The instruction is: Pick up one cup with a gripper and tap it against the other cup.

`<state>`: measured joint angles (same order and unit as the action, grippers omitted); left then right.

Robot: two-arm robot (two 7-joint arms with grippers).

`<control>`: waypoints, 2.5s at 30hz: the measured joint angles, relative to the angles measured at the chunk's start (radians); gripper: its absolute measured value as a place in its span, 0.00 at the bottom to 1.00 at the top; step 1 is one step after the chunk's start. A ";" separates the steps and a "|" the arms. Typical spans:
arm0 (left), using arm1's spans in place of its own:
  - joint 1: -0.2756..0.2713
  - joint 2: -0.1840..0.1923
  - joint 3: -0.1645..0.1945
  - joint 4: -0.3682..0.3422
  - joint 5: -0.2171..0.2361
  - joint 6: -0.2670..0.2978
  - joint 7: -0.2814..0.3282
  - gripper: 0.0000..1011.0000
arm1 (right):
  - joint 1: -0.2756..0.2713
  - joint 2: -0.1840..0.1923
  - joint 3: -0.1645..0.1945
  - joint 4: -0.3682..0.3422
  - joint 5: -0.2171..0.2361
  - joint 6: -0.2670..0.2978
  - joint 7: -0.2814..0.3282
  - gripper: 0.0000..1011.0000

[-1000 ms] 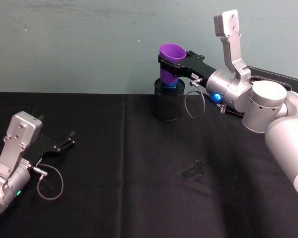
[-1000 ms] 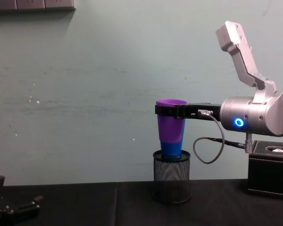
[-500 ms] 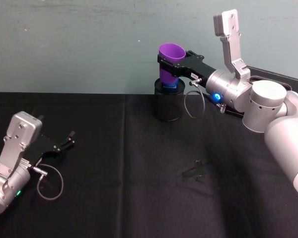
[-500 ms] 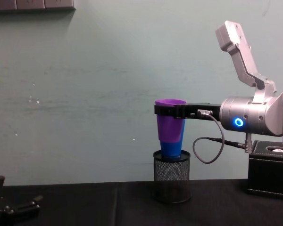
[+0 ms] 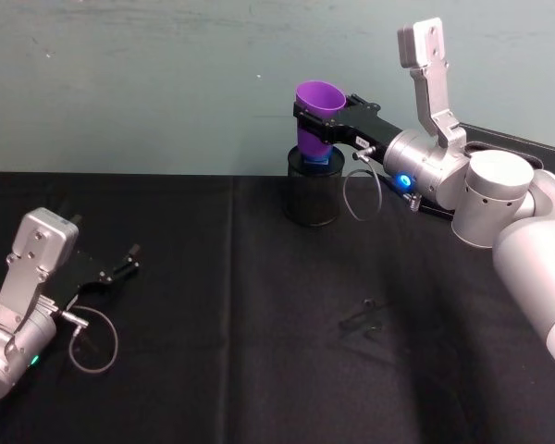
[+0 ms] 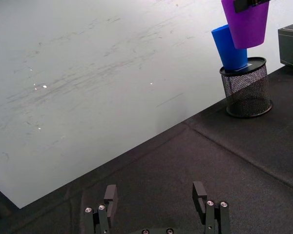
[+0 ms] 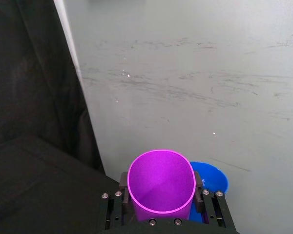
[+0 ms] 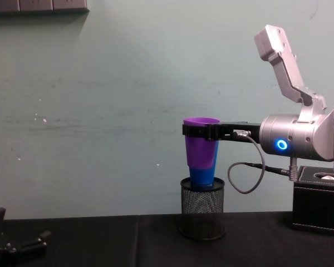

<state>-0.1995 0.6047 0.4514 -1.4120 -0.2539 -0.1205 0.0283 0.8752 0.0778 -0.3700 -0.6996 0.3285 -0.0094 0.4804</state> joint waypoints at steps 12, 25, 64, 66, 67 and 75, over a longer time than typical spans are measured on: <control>0.000 0.000 0.000 0.000 0.000 0.000 0.000 1.00 | -0.001 0.000 0.000 -0.001 0.001 0.000 -0.001 0.72; 0.000 0.000 0.000 0.000 0.000 0.000 0.000 1.00 | -0.001 0.000 0.000 -0.001 0.001 0.000 -0.002 0.72; 0.000 0.000 0.000 0.000 0.000 0.000 0.000 1.00 | -0.001 0.000 0.000 -0.001 0.001 0.000 -0.002 0.72; 0.000 0.000 0.000 0.000 0.000 0.000 0.000 1.00 | -0.001 0.000 0.000 -0.001 0.001 0.000 -0.002 0.72; 0.000 0.000 0.000 0.000 0.000 0.000 0.000 1.00 | -0.001 0.000 0.000 -0.001 0.001 0.000 -0.002 0.72; 0.000 0.000 0.000 0.000 0.000 0.000 0.000 1.00 | -0.001 0.000 0.000 -0.001 0.001 0.000 -0.002 0.72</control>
<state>-0.1995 0.6047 0.4514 -1.4120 -0.2539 -0.1205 0.0283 0.8743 0.0778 -0.3700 -0.7004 0.3292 -0.0093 0.4787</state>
